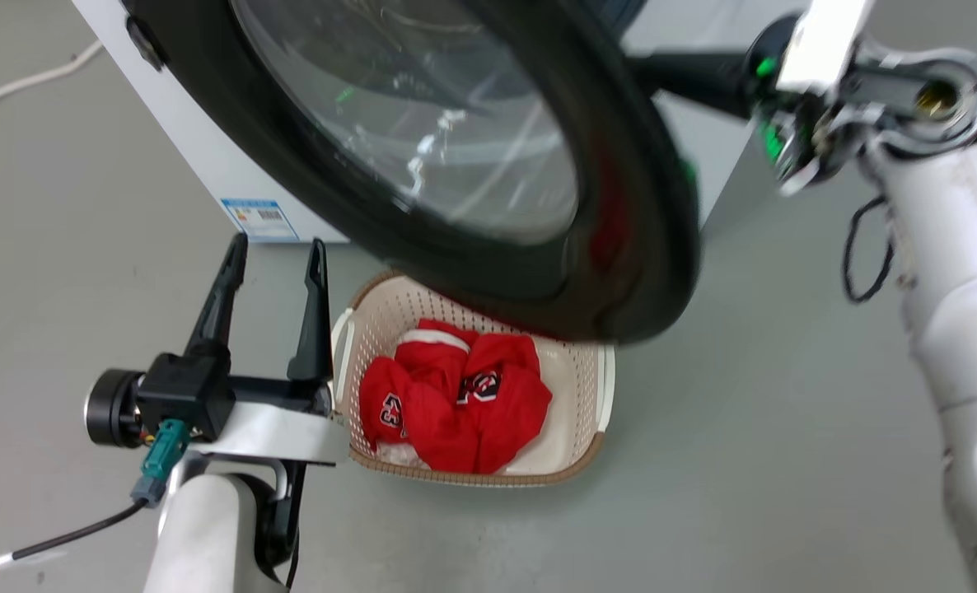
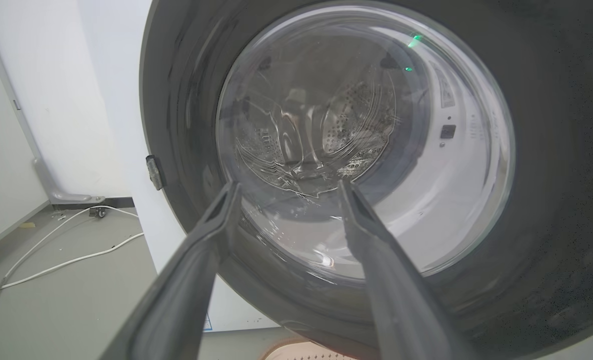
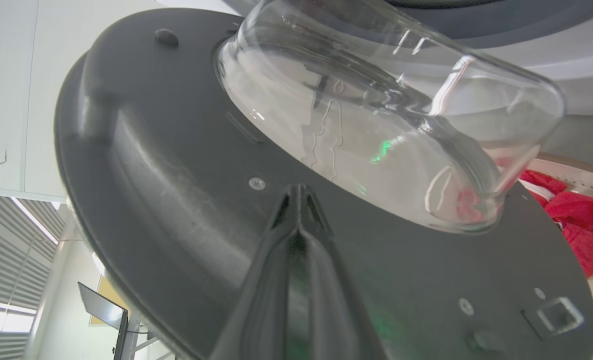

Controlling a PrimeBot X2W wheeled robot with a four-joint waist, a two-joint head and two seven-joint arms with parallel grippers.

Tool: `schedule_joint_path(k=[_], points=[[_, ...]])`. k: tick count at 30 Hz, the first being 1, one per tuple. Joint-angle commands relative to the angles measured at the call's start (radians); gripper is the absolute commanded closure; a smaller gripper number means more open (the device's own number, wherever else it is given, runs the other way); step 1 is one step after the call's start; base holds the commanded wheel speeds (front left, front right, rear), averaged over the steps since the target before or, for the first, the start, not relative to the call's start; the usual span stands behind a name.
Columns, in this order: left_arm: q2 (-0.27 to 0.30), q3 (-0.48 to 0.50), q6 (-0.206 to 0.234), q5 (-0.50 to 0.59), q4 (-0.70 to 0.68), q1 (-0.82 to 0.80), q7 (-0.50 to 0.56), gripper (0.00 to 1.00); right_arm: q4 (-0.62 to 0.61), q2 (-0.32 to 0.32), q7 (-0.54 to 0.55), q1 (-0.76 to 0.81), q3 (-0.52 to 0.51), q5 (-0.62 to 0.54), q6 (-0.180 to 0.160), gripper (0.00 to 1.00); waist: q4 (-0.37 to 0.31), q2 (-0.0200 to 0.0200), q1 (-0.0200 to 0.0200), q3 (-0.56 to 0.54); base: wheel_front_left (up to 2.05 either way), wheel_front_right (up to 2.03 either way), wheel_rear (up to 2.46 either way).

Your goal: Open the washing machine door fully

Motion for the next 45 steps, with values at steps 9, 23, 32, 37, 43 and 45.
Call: schedule_joint_path(k=[9, 23, 32, 37, 43, 45], points=[[0.001, -0.039, 0.015, -0.026, 0.018, 0.069, -0.002, 0.00, -0.183, 0.070, 0.040, 0.214, 0.043, 0.040, 0.002, 1.00, 0.023, 0.0000, 0.0000, -0.095, 0.00, 0.00, 0.00], [0.001, -0.069, 0.027, -0.043, 0.037, 0.102, -0.002, 0.00, -0.334, 0.092, -0.022, 0.394, 0.184, 0.169, 0.002, 1.00, 0.046, 0.0000, 0.0000, -0.151, 0.00, 0.00, 0.00], [0.001, -0.065, 0.033, -0.048, 0.034, 0.109, -0.002, 0.00, -0.375, 0.089, -0.193, 0.423, 0.273, 0.225, 0.002, 1.00, 0.035, 0.0000, 0.0000, -0.155, 0.00, 0.00, 0.00], [0.001, -0.059, 0.034, -0.046, 0.031, 0.120, -0.002, 0.00, -0.390, 0.089, -0.436, 0.468, 0.199, 0.202, 0.002, 1.00, 0.023, 0.0000, 0.0000, -0.162, 0.00, 0.00, 0.00], [0.001, -0.045, 0.031, -0.037, 0.033, 0.139, -0.002, 0.00, -0.462, 0.055, -0.738, 0.619, 0.052, 0.150, 0.002, 0.00, 0.007, 0.0000, 0.0000, -0.181, 0.00, 0.00, 0.00], [0.001, -0.043, 0.028, -0.035, 0.037, 0.147, -0.002, 0.00, -0.488, 0.054, -0.824, 0.689, 0.000, 0.154, 0.002, 0.00, 0.007, 0.0000, 0.0000, -0.191, 0.00, 0.00, 0.00]])
